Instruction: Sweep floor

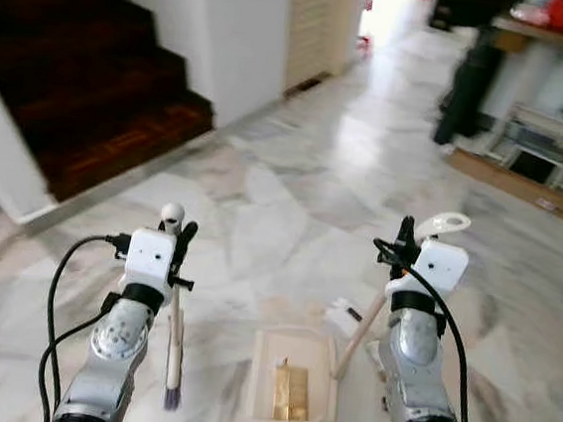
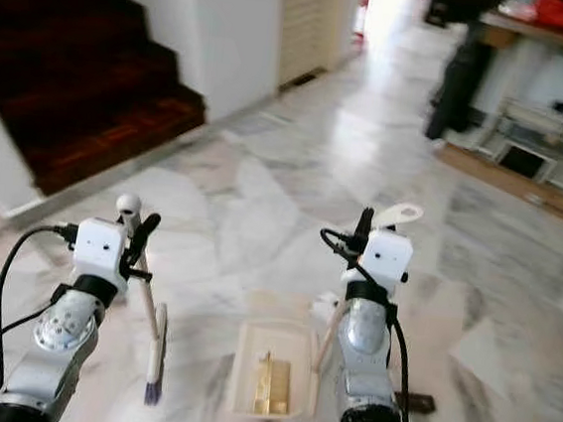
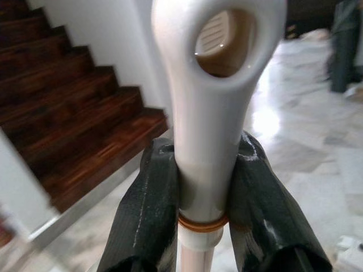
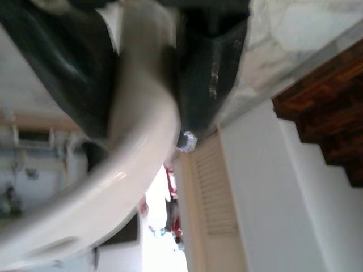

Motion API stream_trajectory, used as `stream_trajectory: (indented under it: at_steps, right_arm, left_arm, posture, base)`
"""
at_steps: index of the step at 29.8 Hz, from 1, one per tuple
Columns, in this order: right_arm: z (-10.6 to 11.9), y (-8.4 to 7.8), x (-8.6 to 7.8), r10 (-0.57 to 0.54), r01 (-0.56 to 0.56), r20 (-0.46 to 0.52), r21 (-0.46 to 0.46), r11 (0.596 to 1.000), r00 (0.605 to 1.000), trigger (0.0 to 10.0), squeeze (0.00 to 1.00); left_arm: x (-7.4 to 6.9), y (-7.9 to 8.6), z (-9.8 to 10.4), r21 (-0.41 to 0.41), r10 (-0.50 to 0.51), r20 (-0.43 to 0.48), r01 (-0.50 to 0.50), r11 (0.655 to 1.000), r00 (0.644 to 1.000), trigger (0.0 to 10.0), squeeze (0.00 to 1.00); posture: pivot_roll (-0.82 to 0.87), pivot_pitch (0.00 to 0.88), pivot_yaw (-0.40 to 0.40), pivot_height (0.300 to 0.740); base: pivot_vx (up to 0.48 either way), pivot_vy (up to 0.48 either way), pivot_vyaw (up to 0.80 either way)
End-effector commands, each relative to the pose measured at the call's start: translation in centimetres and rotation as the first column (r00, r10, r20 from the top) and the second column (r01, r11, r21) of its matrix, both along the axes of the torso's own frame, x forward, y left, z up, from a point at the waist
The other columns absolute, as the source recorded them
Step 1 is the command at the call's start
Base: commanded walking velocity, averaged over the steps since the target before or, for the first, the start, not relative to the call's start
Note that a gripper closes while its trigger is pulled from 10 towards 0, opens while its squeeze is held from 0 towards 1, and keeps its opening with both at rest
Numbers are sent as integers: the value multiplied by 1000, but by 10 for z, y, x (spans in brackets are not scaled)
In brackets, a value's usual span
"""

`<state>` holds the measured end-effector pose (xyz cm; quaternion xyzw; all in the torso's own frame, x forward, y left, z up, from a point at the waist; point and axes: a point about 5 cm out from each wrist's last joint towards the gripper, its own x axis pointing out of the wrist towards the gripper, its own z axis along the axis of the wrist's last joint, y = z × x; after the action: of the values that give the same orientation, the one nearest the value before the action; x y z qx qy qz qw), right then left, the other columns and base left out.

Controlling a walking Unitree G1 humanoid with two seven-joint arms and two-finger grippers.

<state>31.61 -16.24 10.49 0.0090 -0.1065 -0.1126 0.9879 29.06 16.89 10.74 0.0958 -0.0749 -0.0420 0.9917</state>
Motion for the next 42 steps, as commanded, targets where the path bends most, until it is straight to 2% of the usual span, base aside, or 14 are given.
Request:
stream_trajectory:
  at_steps: [1, 13, 20, 25, 27, 31, 42]
  right_arm:
    - [12, 1, 4, 6, -7, 53, 6, 1000, 999, 10000, 0]
    - [10, 4, 4, 27, -27, 41, 13, 1000, 999, 10000, 0]
    - [7, 7, 4, 38, -38, 23, 23, 999, 999, 10000, 0]
    - [4, 8, 4, 66, -65, -5, 23, 998, 998, 10000, 0]
    - [6, 7, 7, 58, -58, 1, 76, 995, 998, 10000, 0]
    - [7, 7, 8, 59, -59, 1, 82, 995, 998, 10000, 0]
    - [2, 5, 6, 76, -72, -38, 101, 992, 996, 10000, 0]
  left_arm:
    - [2, 2, 12, 13, 6, 56, -6, 1000, 998, 10000, 0]
    - [2, 4, 12, 13, 11, 52, -11, 1000, 999, 10000, 0]
    - [1, 7, 14, 25, 11, 54, -12, 1000, 999, 10000, 0]
    - [-2, 7, 12, 23, 20, 48, -21, 1000, 999, 10000, 0]
    - [-1, 7, 14, 18, 22, 52, -22, 1000, 998, 10000, 0]
    - [-1, 8, 15, 13, 25, 52, -26, 1000, 998, 10000, 0]
    - [0, 8, 17, 7, 31, 54, -31, 999, 998, 10000, 0]
  posture:
    - [116, 0, 18, 740]
    - [120, 1, 18, 740]
    - [128, 32, 18, 740]
    - [131, 45, 16, 740]
    - [134, 68, 18, 740]
    - [136, 68, 17, 740]
    - [138, 95, 19, 740]
  base:
    - [0, 0, 794]
    - [0, 0, 794]
    - [0, 0, 790]
    - [0, 0, 0]
    - [0, 0, 0]
    - [0, 0, 0]
    - [0, 336, 0]
